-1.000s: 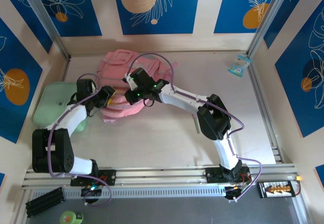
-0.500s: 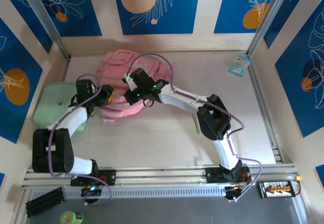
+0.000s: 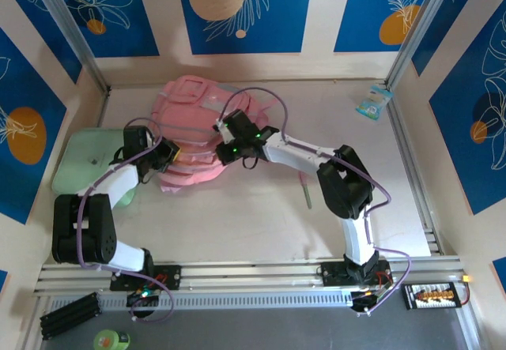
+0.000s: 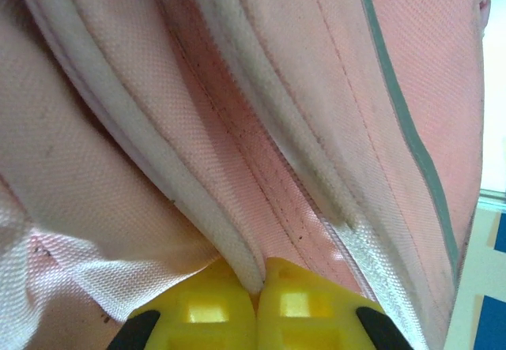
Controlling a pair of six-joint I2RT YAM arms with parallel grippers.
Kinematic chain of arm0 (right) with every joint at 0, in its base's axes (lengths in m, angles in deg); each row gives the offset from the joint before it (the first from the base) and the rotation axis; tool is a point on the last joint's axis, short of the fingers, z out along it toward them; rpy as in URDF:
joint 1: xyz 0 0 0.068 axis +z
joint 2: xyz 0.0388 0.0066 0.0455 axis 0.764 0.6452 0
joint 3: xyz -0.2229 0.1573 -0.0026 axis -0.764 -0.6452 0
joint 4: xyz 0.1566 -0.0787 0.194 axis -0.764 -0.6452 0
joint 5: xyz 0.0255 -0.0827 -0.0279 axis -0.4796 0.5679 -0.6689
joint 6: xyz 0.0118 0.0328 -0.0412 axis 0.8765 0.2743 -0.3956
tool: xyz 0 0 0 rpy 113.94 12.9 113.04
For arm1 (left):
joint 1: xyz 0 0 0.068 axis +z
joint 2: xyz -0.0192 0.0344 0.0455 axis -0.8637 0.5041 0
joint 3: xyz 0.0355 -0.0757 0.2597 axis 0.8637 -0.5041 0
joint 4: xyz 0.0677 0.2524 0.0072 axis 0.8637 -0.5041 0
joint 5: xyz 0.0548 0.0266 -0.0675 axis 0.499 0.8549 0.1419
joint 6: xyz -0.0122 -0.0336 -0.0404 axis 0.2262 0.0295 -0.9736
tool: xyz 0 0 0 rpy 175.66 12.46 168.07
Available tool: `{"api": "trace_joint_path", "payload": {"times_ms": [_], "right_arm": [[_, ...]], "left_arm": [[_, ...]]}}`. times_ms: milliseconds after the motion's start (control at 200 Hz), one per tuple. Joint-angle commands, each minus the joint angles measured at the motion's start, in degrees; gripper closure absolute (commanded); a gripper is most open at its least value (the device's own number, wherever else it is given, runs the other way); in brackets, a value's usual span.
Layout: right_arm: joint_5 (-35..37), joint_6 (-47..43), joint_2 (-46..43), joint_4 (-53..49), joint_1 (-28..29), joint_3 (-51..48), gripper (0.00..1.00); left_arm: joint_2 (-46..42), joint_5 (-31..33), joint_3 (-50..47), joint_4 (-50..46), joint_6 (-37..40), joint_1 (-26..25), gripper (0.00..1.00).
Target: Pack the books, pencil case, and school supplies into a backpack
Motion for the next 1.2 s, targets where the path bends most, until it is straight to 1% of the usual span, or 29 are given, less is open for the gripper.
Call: {"api": "trace_joint_path", "payload": {"times_ms": [0,140,255,420,545,580,630,670,690,770,850,890,940,1045,1195], "right_arm": [[4.58,-2.77,-1.88,-0.9,-3.85,-0.15,1.0],[6.57,-3.51,1.15,-0.99,-7.82,3.69,1.0],[8.96,-2.48,5.03,-2.1,-10.44,8.9,1.0],[12.78,2.55,10.92,-7.96,-12.86,18.72,0.98],[14.52,7.42,13.28,-13.71,-13.82,24.32,0.95],[13.37,8.01,12.98,-14.38,-13.85,24.5,0.91],[8.19,6.89,11.19,-14.07,-13.8,23.37,0.83],[4.61,6.06,8.76,-12.03,-13.54,20.87,0.75],[3.51,5.93,7.28,-10.85,-13.32,19.27,0.7],[-0.86,6.68,2.28,-6.49,-12.46,13.59,0.55],[-8.74,8.27,0.74,-3.77,-12.06,11.24,0.44],[-11.68,8.77,1.33,-3.5,-11.64,11.67,0.42],[-13.09,8.93,2.81,-3.75,-10.97,13.18,0.39],[-12.65,8.84,6.68,-5.8,-9.41,18.29,0.36],[-12.23,9.96,11.87,-7.6,-8.92,24.4,0.33]], "left_arm": [[-1.26,-1.15,1.33,-7.65,5.48,-0.08,1.0],[-1.01,-2.24,2.09,-9.89,7.48,0.01,1.0],[-0.57,-3.66,2.64,-10.53,8.45,0.06,1.0],[-0.3,-4.98,3.29,-11.57,9.92,-0.04,1.0],[0.29,-7.74,4.18,-11.65,11.16,-0.23,1.0],[0.49,-8.7,4.49,-11.76,11.39,-0.36,1.0],[0.77,-9.9,4.94,-11.65,11.68,-0.77,1.0],[0.84,-10.38,5.26,-11.82,11.88,-0.99,1.0],[0.82,-10.46,5.37,-11.92,11.92,-1.11,1.0],[0.78,-10.0,5.29,-11.92,12.02,-1.44,1.0],[1.12,-9.84,5.18,-11.67,11.86,-1.61,1.0],[1.34,-9.93,5.18,-11.29,11.71,-1.73,1.0],[1.62,-9.93,5.14,-10.94,11.51,-1.9,1.0],[1.72,-9.97,5.27,-10.66,11.22,-1.99,1.0],[1.11,-9.77,5.32,-10.84,11.36,-2.01,1.0]]}}
